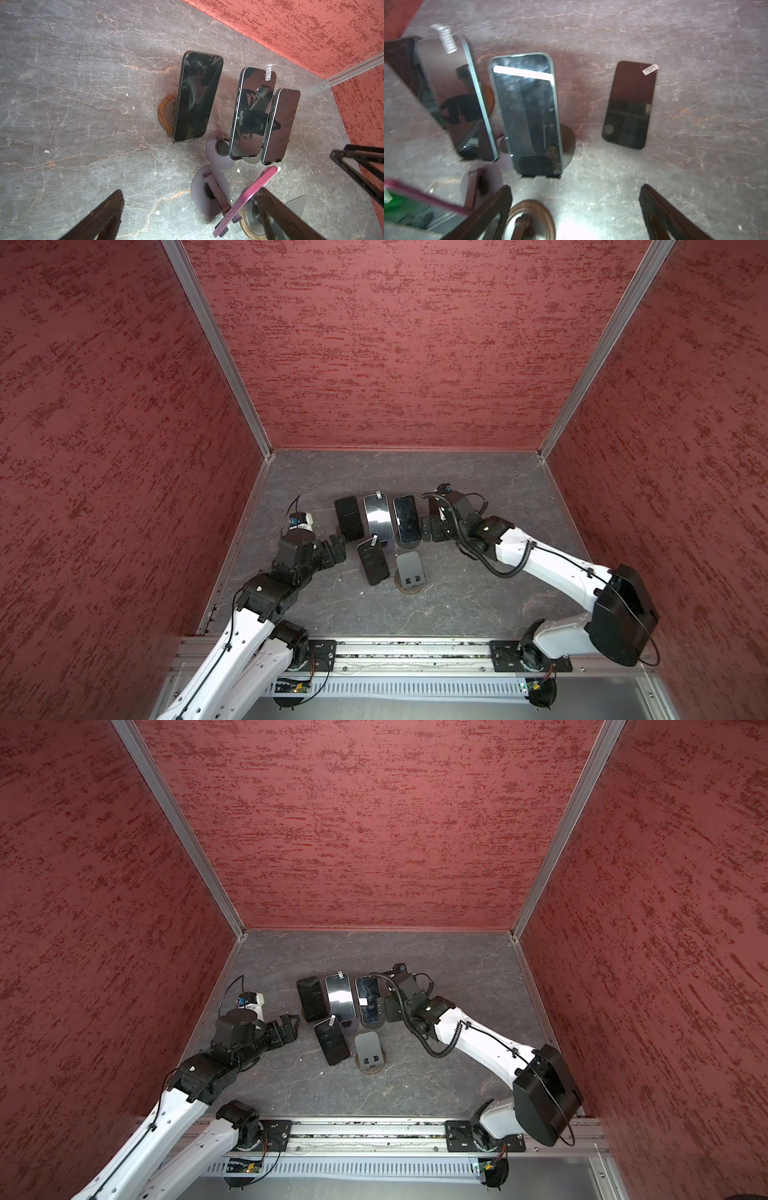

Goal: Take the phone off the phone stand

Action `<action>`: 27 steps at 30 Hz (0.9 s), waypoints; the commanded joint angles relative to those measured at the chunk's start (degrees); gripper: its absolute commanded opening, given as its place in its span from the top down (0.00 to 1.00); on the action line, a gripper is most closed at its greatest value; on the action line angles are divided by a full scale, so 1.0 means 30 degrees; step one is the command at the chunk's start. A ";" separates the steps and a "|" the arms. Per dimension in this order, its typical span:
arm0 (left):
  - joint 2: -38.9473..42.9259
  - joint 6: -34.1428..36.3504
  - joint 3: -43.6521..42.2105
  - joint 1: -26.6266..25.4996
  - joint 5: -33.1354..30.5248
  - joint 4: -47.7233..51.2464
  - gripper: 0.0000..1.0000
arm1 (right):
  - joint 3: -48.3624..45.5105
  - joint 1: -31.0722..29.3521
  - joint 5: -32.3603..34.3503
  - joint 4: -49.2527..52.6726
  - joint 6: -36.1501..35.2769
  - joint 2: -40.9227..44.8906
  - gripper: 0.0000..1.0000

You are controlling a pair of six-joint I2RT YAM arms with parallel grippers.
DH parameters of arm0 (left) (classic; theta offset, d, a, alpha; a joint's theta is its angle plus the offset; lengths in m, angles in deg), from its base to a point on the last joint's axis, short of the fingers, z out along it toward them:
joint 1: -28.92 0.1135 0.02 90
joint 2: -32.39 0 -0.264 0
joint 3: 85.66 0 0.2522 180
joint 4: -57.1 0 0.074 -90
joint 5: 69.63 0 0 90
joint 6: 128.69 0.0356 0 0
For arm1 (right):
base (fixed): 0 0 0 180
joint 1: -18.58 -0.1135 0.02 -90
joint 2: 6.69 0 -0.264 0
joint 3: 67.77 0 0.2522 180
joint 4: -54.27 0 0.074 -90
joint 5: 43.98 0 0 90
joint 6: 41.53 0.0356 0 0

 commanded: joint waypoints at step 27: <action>0.0837 -0.0716 -0.0263 -0.0037 0.1355 -0.0250 0.00 | 0.1642 -0.7444 0.5066 0.2922 0.5332 -0.4080 0.02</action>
